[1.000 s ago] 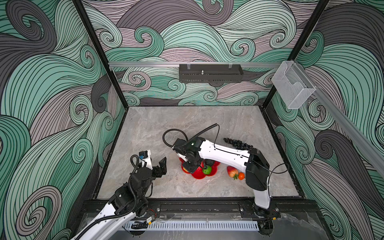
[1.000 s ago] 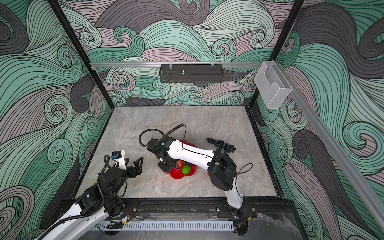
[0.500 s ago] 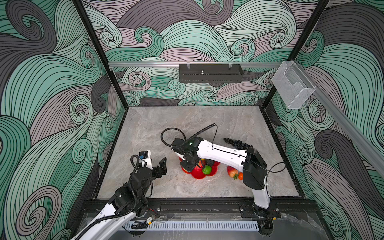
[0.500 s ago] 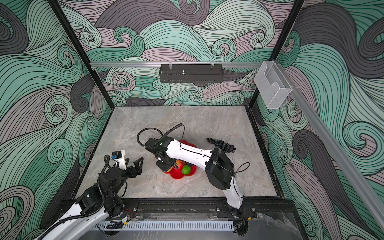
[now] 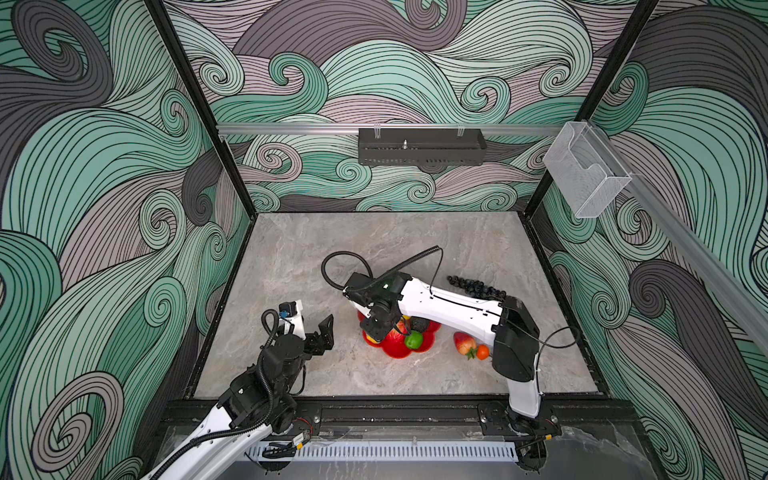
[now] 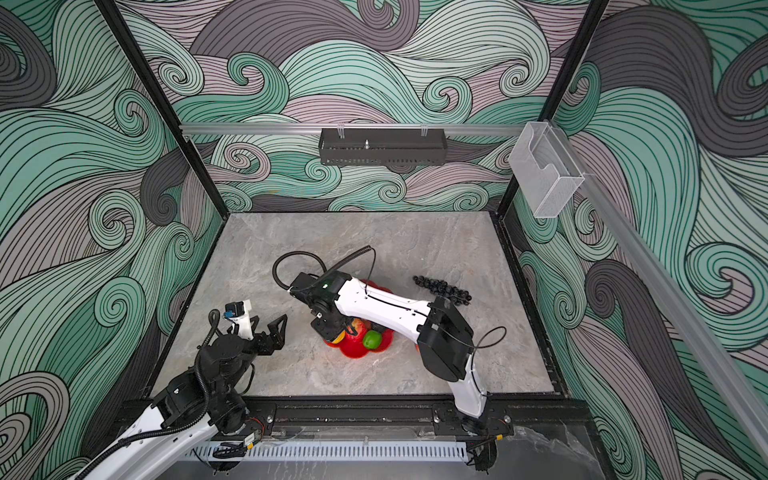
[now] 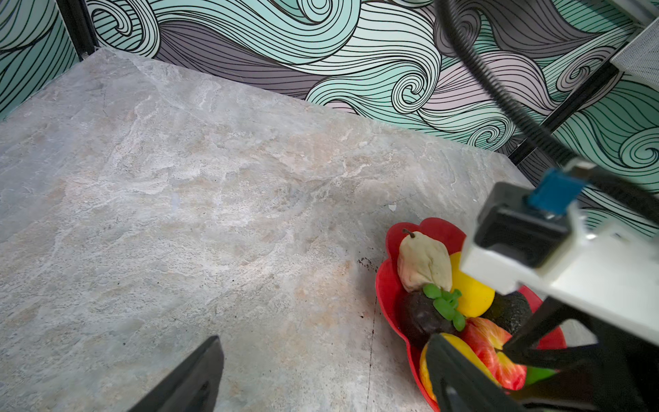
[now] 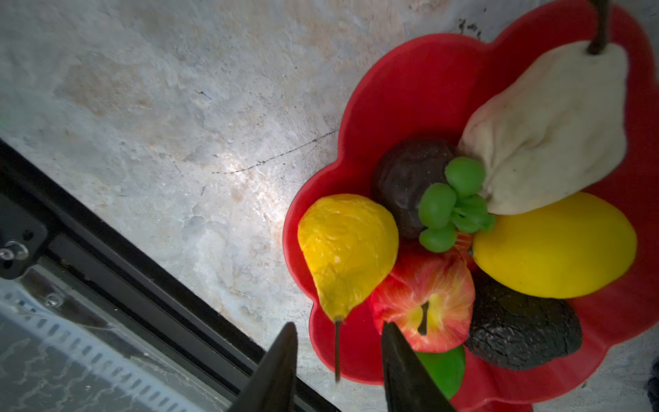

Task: Place and organize the fake fruits in the fruit bowl
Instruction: 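Open the right gripper and lift away from the bowl, then move the right gripper down over the red strawberry beside the tomatoes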

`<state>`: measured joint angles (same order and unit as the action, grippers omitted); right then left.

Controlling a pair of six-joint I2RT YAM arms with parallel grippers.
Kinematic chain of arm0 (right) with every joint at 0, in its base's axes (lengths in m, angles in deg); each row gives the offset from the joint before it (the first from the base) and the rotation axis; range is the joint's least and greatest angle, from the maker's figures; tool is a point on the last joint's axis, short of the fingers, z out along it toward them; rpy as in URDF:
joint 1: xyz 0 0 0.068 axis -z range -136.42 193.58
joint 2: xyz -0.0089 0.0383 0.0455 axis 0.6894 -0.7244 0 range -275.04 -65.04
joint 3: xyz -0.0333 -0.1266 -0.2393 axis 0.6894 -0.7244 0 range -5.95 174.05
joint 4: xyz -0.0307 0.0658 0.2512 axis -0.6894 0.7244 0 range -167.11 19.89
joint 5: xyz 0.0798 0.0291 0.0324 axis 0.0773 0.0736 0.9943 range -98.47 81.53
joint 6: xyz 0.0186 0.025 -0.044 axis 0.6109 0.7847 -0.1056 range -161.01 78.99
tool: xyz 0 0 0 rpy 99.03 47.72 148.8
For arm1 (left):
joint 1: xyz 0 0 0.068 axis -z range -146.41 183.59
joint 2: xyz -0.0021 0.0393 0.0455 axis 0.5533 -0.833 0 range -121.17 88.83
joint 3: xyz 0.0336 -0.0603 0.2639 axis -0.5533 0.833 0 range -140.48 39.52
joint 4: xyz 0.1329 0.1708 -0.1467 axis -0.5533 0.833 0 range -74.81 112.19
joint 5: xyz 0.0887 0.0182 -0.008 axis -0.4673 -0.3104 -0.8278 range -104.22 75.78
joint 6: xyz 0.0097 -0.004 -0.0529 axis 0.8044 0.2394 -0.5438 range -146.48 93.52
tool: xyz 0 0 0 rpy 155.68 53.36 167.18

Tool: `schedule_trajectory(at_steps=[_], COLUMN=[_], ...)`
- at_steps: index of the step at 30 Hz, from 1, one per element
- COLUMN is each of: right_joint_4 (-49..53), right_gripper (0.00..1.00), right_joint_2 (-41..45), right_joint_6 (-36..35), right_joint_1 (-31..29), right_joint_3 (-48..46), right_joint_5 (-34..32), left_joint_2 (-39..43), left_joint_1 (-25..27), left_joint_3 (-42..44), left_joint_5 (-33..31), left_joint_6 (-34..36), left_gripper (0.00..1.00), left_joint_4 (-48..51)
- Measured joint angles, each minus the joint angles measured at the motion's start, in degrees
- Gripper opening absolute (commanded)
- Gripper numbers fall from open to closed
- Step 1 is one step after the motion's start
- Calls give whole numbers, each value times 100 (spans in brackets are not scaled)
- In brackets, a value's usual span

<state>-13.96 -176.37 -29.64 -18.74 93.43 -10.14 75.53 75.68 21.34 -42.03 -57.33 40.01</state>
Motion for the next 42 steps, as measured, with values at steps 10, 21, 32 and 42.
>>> schedule_trajectory(at_steps=[10,21,32,42], right_joint_4=[-63,-501,-1307,-1733], right_gripper=[58,64,68,68], right_joint_2=[2157,4181,3622,3217], right_joint_6=[157,647,769,761], right_joint_1=[719,2712,3276,3276], right_joint_3=[-1318,-4166,-5016,-5230], right_joint_5=[-372,-682,-26,289], left_joint_2=[-15,-42,-188,-188], left_joint_1=[0,-2,0,-2], left_joint_3=[46,57,57,57], left_joint_5=[63,127,146,146], left_joint_6=[50,90,96,96], left_gripper=[91,91,91,91], left_joint_4=[-4,-46,-90,-92])
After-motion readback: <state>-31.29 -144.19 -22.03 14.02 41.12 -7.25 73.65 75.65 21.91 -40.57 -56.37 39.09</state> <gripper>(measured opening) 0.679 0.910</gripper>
